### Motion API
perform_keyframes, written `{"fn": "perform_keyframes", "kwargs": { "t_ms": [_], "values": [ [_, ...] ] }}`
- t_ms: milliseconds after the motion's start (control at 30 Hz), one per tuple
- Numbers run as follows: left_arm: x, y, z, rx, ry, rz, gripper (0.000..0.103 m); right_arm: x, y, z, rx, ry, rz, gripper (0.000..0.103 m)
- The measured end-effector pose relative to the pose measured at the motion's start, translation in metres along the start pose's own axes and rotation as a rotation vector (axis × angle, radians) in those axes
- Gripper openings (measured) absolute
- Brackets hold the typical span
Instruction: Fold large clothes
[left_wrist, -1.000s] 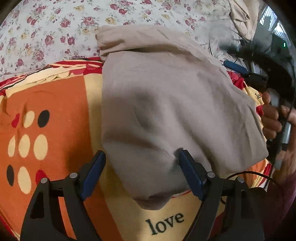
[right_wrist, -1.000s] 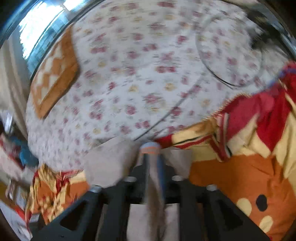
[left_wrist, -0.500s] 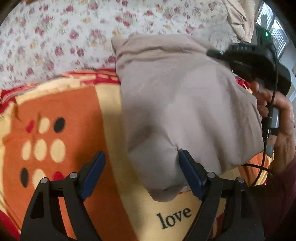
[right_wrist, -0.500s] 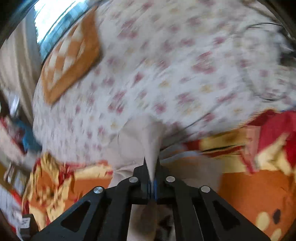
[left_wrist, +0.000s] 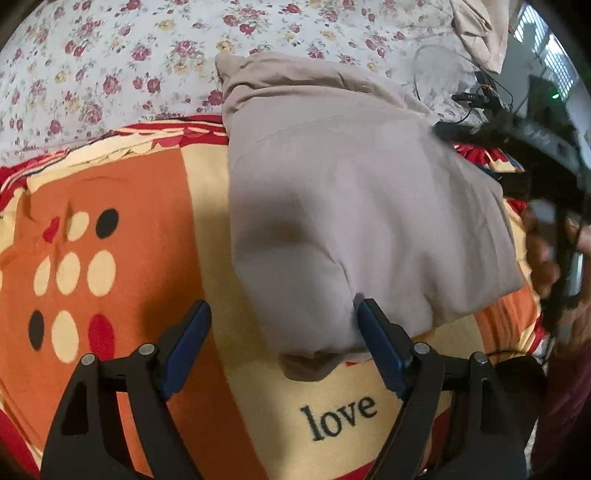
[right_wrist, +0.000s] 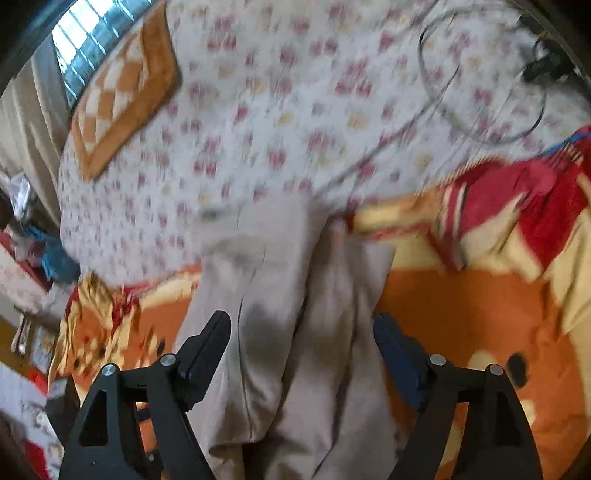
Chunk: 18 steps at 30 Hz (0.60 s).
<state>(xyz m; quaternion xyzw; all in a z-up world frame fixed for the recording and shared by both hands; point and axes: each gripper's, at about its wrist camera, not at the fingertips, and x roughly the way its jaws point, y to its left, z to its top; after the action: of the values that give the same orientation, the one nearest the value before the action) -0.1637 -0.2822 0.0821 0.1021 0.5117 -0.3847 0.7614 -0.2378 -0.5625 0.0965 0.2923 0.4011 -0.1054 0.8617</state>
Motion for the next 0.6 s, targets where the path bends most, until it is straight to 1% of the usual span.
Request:
{"fn": "perform_keyframes", "kwargs": {
  "t_ms": [67, 100, 133, 167, 200, 233, 267, 300, 333, 367, 400, 433, 467, 500, 533, 600],
  "values": [
    [0.001, 0.000, -0.002, -0.002, 0.005, -0.002, 0.082, 0.011, 0.001, -0.002, 0.021, 0.001, -0.012, 0.082],
    [0.000, 0.001, -0.002, -0.002, 0.008, -0.001, 0.082, 0.017, 0.002, -0.001, 0.029, 0.000, 0.000, 0.082],
    [-0.001, 0.001, -0.002, -0.001, 0.010, -0.003, 0.082, 0.023, 0.007, -0.001, 0.008, 0.006, 0.016, 0.077],
    [-0.004, 0.002, -0.002, -0.002, 0.007, -0.005, 0.082, 0.028, 0.015, 0.001, -0.038, 0.011, 0.017, 0.067],
    [-0.007, 0.002, -0.002, -0.003, 0.002, -0.005, 0.082, 0.029, 0.023, 0.003, -0.077, 0.010, 0.000, 0.036],
    [-0.011, 0.002, -0.002, 0.001, -0.006, -0.004, 0.082, 0.026, 0.033, 0.006, -0.126, -0.014, -0.030, 0.021],
    [-0.013, 0.001, -0.003, 0.016, -0.012, -0.001, 0.082, 0.020, 0.040, 0.008, -0.168, -0.039, -0.027, 0.017],
    [-0.015, -0.002, -0.006, 0.049, -0.018, 0.001, 0.082, 0.014, 0.043, 0.010, -0.189, -0.058, -0.021, 0.016],
    [-0.016, -0.006, -0.009, 0.088, -0.018, 0.003, 0.082, 0.005, 0.044, 0.014, -0.207, -0.098, -0.021, 0.015],
    [-0.015, -0.010, -0.014, 0.132, -0.008, 0.009, 0.082, 0.001, 0.040, 0.017, -0.210, -0.128, -0.034, 0.014],
    [-0.013, -0.014, -0.017, 0.158, 0.004, 0.021, 0.082, 0.002, 0.034, 0.021, -0.200, -0.138, -0.058, 0.014],
    [-0.010, -0.016, -0.020, 0.175, 0.010, 0.031, 0.082, 0.011, 0.020, 0.025, -0.166, -0.133, -0.113, 0.014],
    [-0.007, -0.018, -0.021, 0.185, 0.011, 0.040, 0.082, 0.022, 0.008, 0.026, -0.132, -0.107, -0.129, 0.014],
    [-0.004, -0.020, -0.022, 0.184, 0.007, 0.041, 0.082, 0.033, -0.002, 0.025, -0.096, -0.068, -0.116, 0.014],
    [-0.004, -0.022, -0.022, 0.179, 0.000, 0.023, 0.082, 0.038, -0.012, 0.023, -0.056, -0.047, -0.075, 0.014],
    [-0.007, -0.026, -0.022, 0.174, -0.017, -0.029, 0.082, 0.030, -0.021, 0.021, -0.006, -0.070, -0.003, 0.016]
  ]
}}
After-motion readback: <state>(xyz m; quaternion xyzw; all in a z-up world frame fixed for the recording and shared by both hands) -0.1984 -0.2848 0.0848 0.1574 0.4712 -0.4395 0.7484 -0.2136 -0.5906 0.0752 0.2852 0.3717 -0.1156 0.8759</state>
